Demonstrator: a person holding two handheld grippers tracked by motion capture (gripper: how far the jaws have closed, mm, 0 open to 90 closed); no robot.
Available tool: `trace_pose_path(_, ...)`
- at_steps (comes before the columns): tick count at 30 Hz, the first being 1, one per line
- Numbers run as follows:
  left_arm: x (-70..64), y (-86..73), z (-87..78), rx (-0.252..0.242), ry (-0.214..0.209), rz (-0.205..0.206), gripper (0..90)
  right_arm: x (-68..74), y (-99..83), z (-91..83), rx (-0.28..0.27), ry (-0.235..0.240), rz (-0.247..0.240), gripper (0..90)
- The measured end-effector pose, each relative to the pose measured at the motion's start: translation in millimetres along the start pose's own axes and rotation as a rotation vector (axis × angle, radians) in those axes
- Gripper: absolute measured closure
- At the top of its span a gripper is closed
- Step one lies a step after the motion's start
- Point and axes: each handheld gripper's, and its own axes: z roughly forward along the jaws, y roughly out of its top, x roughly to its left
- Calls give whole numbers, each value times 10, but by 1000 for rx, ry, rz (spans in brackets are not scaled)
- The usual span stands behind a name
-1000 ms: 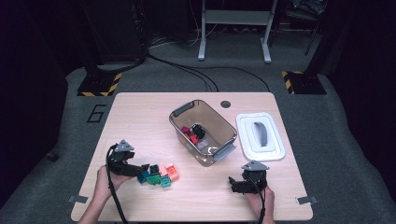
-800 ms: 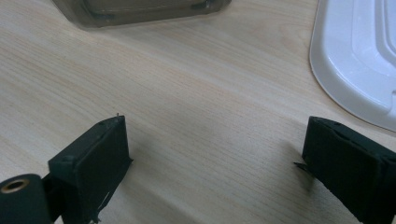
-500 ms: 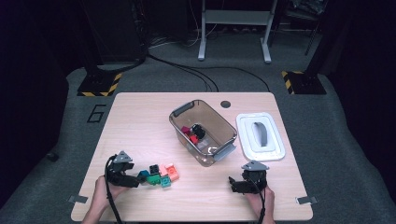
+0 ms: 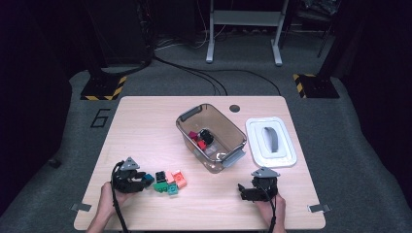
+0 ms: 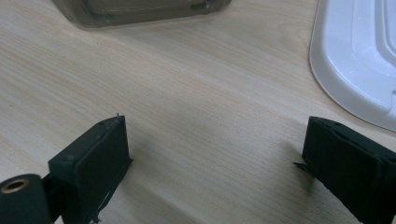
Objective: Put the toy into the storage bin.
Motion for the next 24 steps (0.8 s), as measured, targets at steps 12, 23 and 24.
trace_pose_path(12, 41, 4, -31, -26, -6, -12, 593, 0, 0, 0, 1, 0, 0, 64)
trace_pose_path(23, 91, 160, -104, -53, -3, -13, 593, 0, 0, 1, -1, 0, 1, 64)
trace_pose_path(24, 95, 184, -110, -57, 0, -14, 593, 0, 1, 0, 0, 0, 1, 64)
